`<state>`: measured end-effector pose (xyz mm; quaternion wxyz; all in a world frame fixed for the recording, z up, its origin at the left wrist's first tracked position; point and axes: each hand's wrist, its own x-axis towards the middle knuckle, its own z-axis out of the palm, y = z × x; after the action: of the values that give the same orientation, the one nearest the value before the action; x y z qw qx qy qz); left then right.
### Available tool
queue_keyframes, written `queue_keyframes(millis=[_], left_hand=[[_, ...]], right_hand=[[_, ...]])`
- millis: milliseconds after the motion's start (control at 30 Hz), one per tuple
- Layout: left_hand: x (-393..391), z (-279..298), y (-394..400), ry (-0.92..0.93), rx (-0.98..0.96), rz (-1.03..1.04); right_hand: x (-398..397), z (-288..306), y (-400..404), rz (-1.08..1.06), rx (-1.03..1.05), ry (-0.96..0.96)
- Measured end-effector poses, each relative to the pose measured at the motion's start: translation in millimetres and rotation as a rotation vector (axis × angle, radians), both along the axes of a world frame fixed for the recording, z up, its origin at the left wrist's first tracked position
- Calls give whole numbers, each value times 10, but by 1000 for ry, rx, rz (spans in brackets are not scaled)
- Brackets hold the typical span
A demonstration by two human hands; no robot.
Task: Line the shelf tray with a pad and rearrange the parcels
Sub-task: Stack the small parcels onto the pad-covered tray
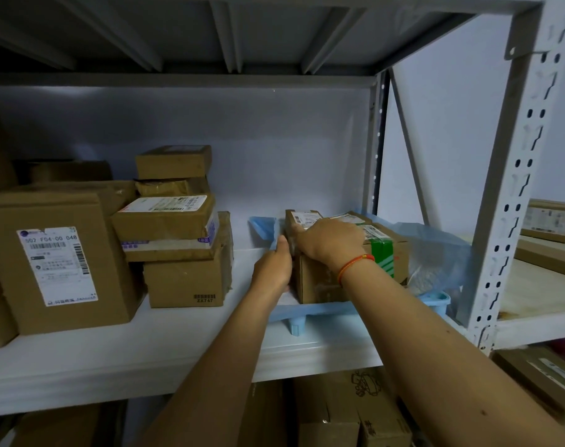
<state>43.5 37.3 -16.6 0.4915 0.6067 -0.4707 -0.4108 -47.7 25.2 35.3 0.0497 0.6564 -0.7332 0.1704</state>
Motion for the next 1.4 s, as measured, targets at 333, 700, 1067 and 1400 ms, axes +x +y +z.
queue_keyframes(millis=[333, 700, 1067, 1400], left_hand=[[246, 270, 127, -11, -291, 189], [1185, 487, 674, -3, -565, 743], [1673, 466, 738, -71, -411, 871], [1676, 417, 750, -21, -461, 815]], right_hand=[[344, 195, 174, 161, -343, -132], [1219, 235, 25, 546, -80, -672], [1562, 135, -86, 533, 372, -1132], [1481, 234, 57, 564, 393, -1308]])
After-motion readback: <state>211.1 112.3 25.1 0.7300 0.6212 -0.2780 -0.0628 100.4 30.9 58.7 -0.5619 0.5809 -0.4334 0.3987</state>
